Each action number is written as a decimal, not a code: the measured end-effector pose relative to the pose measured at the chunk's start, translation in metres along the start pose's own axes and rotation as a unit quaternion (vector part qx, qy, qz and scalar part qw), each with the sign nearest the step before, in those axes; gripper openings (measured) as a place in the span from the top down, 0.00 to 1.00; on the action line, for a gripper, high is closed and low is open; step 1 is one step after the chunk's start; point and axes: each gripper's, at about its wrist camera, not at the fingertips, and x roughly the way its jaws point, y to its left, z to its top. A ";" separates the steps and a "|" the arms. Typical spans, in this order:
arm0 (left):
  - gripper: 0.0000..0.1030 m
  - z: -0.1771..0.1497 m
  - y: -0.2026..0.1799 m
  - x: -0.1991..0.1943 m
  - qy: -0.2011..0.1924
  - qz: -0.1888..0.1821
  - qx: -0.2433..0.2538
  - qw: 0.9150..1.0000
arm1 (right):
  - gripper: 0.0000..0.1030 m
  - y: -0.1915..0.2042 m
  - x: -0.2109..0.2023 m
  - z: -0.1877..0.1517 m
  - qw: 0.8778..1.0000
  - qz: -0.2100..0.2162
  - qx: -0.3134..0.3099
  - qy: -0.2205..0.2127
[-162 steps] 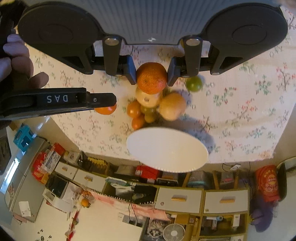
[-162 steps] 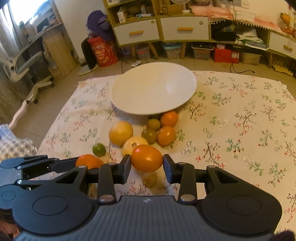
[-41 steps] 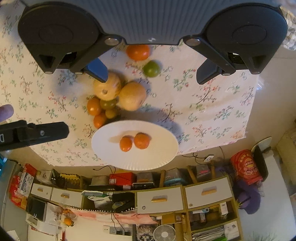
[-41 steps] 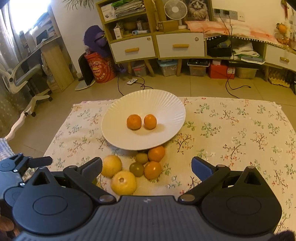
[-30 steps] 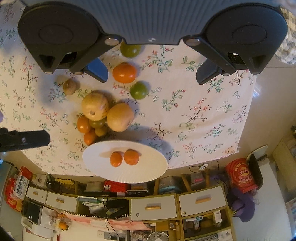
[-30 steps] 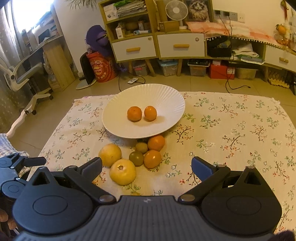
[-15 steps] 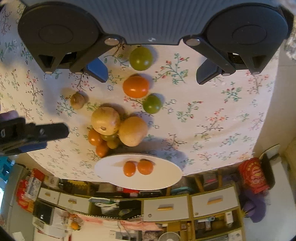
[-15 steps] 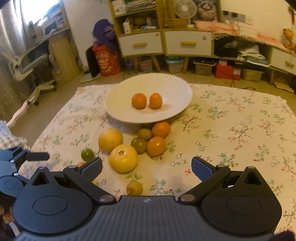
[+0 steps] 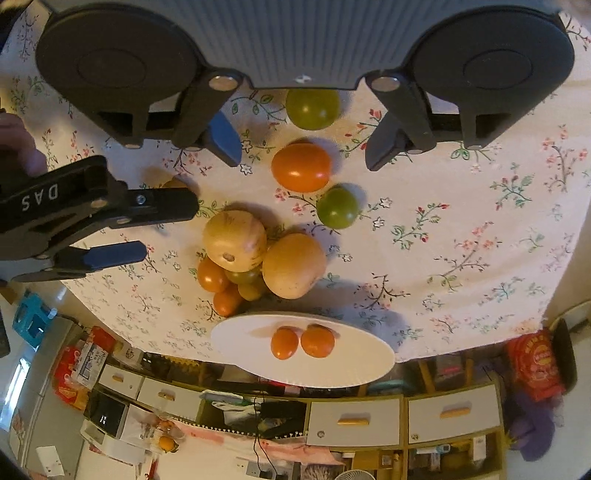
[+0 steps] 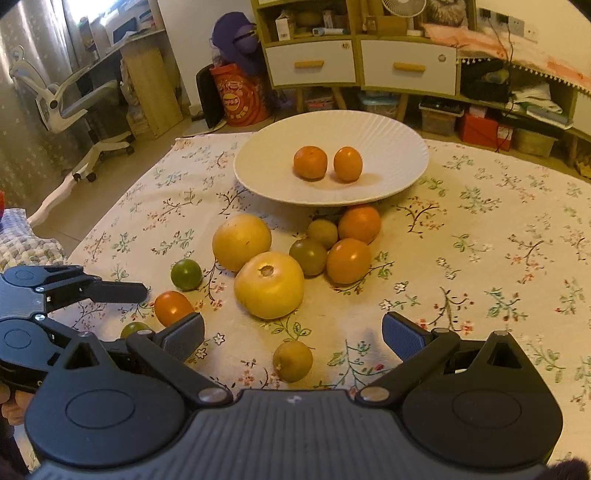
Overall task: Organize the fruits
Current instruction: 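Close the left tool on an orange tomato while the right tool approaches a pale grapefruit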
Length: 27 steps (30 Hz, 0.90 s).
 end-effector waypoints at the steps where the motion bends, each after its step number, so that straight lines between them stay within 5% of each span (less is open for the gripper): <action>1: 0.49 0.000 0.000 0.001 0.001 -0.003 0.000 1.000 | 0.01 0.000 0.001 0.000 1.000 0.001 0.002 0.001; 17: 0.64 0.006 0.000 0.009 0.008 -0.008 -0.011 1.000 | 0.06 0.004 0.022 0.001 1.000 -0.001 0.011 0.011; 27: 0.79 0.009 0.002 0.009 0.011 -0.005 -0.026 1.000 | 0.25 0.010 0.027 0.004 1.000 -0.004 0.007 0.006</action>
